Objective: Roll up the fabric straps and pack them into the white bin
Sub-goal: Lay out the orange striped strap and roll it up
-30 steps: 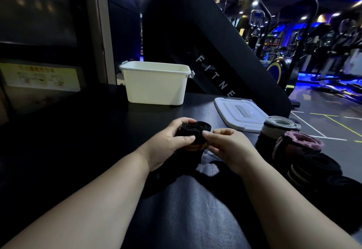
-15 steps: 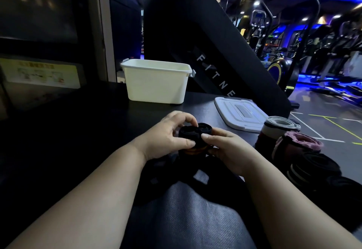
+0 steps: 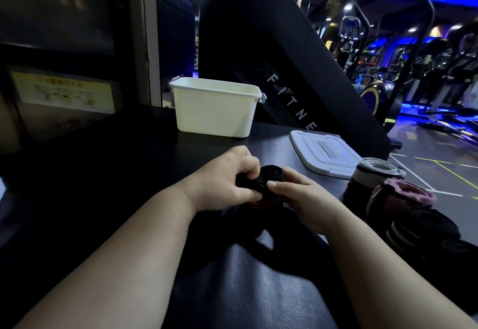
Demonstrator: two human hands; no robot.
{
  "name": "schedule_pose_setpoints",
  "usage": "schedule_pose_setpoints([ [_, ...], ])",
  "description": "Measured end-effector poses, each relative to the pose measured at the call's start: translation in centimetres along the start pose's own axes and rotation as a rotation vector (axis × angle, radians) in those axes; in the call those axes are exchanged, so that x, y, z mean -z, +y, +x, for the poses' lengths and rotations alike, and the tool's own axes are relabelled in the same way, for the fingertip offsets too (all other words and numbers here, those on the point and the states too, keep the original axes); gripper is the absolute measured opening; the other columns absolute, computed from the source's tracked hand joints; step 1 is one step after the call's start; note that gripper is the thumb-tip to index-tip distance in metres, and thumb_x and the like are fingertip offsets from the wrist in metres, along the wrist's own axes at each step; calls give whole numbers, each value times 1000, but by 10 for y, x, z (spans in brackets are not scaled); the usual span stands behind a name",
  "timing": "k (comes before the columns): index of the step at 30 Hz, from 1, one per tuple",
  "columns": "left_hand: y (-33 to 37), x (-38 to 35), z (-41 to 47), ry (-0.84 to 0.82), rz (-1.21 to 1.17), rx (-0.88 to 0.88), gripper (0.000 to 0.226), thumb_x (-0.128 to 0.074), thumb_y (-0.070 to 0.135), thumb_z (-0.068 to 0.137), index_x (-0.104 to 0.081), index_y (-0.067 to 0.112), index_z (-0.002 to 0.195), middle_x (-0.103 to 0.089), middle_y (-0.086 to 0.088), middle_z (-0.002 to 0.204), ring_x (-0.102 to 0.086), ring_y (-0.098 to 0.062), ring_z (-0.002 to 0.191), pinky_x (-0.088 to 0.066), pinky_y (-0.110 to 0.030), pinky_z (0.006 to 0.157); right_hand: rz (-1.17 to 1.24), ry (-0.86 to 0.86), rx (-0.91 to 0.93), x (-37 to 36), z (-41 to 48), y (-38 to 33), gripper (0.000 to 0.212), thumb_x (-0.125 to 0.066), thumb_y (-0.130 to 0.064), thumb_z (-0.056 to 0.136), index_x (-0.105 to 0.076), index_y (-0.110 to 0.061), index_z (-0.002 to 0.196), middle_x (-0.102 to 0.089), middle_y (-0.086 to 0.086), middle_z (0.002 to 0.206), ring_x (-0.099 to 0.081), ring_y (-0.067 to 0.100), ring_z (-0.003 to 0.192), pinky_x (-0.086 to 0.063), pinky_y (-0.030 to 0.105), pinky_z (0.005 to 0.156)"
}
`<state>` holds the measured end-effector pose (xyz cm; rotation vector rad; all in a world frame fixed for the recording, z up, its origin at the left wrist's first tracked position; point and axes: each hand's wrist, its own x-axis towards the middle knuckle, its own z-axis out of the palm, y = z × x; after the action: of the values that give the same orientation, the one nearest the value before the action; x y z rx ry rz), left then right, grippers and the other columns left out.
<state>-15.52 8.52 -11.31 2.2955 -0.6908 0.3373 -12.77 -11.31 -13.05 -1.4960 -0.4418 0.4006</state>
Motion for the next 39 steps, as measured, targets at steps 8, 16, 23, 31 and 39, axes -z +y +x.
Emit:
schedule_pose_setpoints([
  [8,-4,-14,5,207,-17,-41,49,-83,20,72,-37,27,58,-37,9,70,-39,-4,63,-31,-15,60,106,71,12,-7,0,-2,16,-55,-10,90,-63,-9,104,-68,11,84,-65,21,77,-53,31,74],
  [16,1,-33,14,400,-306,96,44,-78,18,78,-40,21,57,-38,9,66,-37,-3,56,-31,-14,56,46,268,55,-14,1,1,33,-68,-57,68,-67,-25,77,-60,10,79,-58,26,76,-46,43,72],
  [23,1,-34,13,387,-594,165,29,-69,28,72,-45,26,55,-39,2,65,-40,-12,58,-38,-16,50,-143,214,87,-13,-3,-2,56,-65,-68,72,-63,-18,99,-65,7,89,-64,23,83,-51,44,76],
  [31,0,-35,11,390,-630,181,28,-68,27,74,-46,26,57,-40,-4,67,-40,-16,61,-37,-19,49,-50,199,98,-21,-7,-2,45,-72,-44,78,-62,-13,110,-67,6,91,-66,14,81,-53,30,70],
  [39,4,-37,17,488,-544,175,29,-65,24,69,-39,23,55,-34,13,59,-33,-7,59,-30,-22,57,-10,377,99,-31,-4,-4,24,-66,-28,90,-65,-7,100,-66,10,82,-64,19,69,-53,34,58],
])
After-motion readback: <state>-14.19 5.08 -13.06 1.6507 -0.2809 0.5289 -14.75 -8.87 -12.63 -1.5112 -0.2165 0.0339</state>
